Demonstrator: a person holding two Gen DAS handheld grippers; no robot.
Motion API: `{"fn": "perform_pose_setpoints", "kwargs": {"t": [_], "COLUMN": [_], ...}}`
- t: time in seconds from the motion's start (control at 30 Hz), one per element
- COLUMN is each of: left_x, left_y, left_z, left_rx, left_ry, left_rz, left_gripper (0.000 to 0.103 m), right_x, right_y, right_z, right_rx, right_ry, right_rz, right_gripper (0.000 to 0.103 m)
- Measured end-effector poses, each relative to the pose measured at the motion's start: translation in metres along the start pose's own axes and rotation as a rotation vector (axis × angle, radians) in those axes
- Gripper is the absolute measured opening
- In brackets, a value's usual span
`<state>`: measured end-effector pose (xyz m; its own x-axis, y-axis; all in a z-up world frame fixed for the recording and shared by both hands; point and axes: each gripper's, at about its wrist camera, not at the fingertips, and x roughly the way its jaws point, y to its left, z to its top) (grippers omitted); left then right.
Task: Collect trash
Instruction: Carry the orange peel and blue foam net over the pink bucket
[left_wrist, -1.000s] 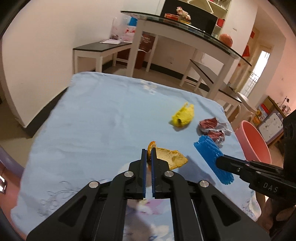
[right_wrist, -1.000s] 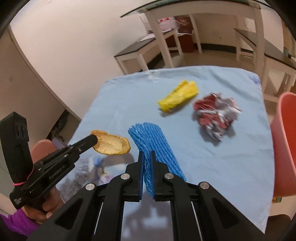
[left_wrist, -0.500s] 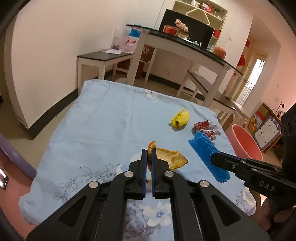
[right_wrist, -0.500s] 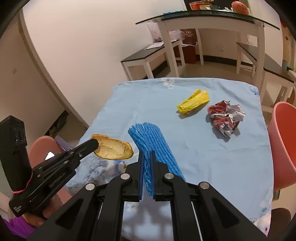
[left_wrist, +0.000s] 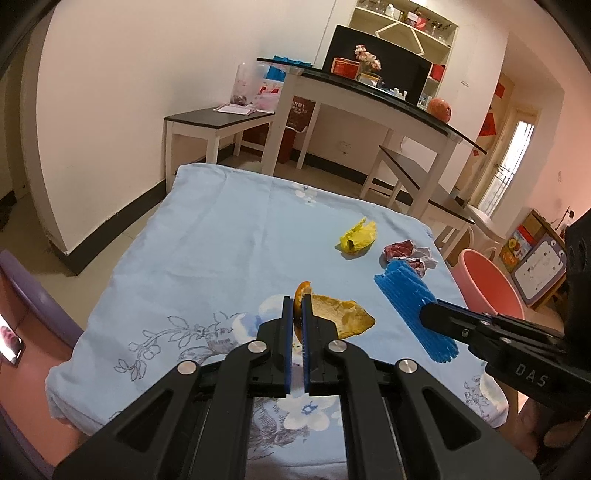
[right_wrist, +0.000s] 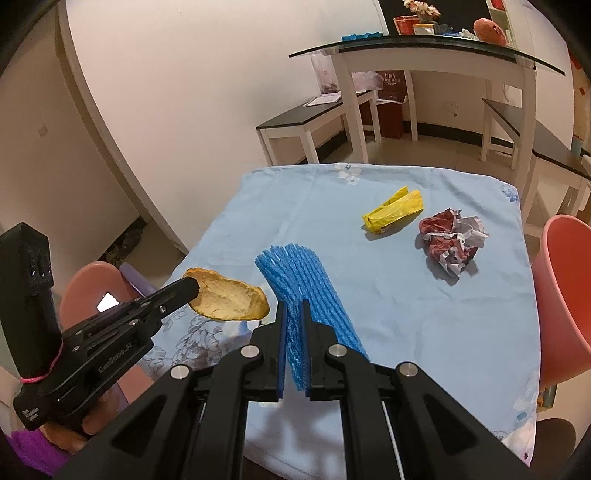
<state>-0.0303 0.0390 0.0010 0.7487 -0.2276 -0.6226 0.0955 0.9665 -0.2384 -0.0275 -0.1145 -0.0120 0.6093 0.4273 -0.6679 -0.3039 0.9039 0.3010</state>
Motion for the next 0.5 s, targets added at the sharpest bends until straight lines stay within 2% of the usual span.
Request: {"fn": "perform_pose_setpoints", "kwargs": {"t": [0.23, 0.5], "left_x": [0.013, 0.036], "left_y": [-0.022, -0.079], "left_z": [0.009, 0.037], "left_rx": [0.041, 0.106], "left_ry": [-0.001, 0.001], "left_rz": [-0.003, -0.082], "left_gripper": [0.004, 0.004], "right_x": [-0.01, -0.049], "right_y": [-0.029, -0.088], "right_z": [0.002, 0.016], "right_rx": [0.034, 0.129], "right_ry": [-0.051, -0.156], "right_rz": [-0.006, -0.068], "right_gripper": [0.006, 0.006]}}
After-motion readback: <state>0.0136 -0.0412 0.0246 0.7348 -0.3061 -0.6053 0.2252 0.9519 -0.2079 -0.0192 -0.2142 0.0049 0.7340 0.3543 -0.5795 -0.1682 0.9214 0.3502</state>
